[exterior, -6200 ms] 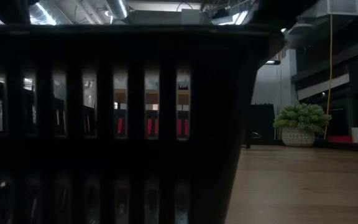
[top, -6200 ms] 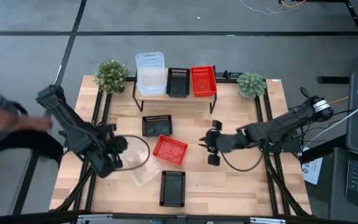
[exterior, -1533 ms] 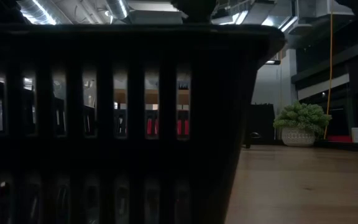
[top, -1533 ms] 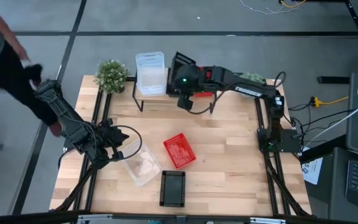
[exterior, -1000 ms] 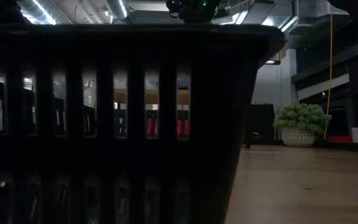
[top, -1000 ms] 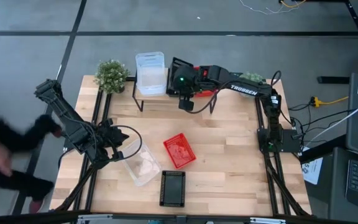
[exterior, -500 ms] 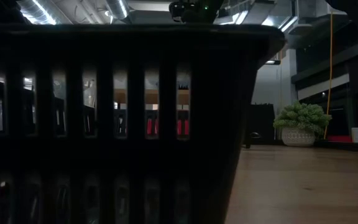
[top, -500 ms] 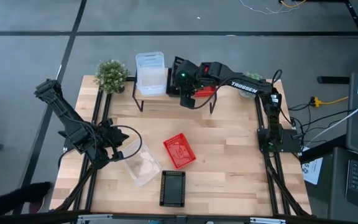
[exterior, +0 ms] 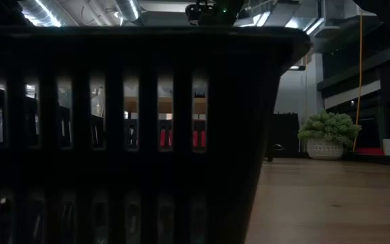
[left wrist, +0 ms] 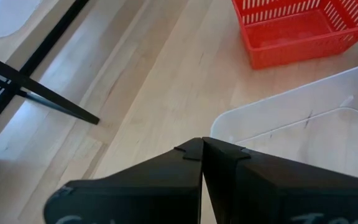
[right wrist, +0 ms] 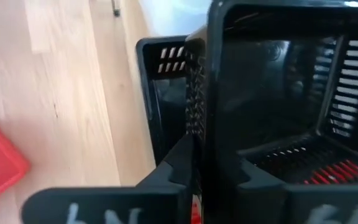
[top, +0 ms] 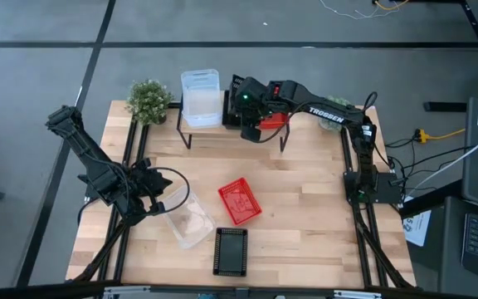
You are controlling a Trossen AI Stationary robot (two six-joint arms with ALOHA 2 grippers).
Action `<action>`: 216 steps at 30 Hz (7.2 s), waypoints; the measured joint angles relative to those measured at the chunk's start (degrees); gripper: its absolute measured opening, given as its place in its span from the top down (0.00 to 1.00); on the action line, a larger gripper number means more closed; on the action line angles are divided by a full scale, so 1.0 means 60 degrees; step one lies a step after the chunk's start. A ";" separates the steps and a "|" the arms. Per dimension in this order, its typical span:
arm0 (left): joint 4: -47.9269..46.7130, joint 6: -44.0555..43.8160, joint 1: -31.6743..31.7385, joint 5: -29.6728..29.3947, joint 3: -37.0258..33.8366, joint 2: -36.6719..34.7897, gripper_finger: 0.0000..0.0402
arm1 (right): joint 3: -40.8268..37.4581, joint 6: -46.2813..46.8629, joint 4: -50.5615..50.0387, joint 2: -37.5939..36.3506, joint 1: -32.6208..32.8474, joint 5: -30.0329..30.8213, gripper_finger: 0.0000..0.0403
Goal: Stack baskets on shelf by color
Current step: Stack the top black bin on top of the black bin on the shelf
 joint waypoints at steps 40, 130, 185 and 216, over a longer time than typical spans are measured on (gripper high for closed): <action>0.0005 0.0001 0.0003 0.0269 0.0000 0.0000 1.00 | 0.0936 0.0521 -0.1037 -0.0026 0.0658 -0.1247 0.73; 0.0008 -0.0004 0.0000 0.0266 0.0000 0.0001 1.00 | 0.0719 -0.0420 0.0761 0.0500 0.0224 -0.1232 0.73; -0.0064 0.0241 0.0002 0.0186 0.0000 0.0008 1.00 | 0.0634 -0.0327 0.0809 0.0847 0.1661 0.5218 0.73; -0.0067 0.0241 0.0001 0.0238 -0.0004 0.0008 1.00 | 0.0681 -0.0675 0.0646 0.1315 0.2309 0.8478 0.73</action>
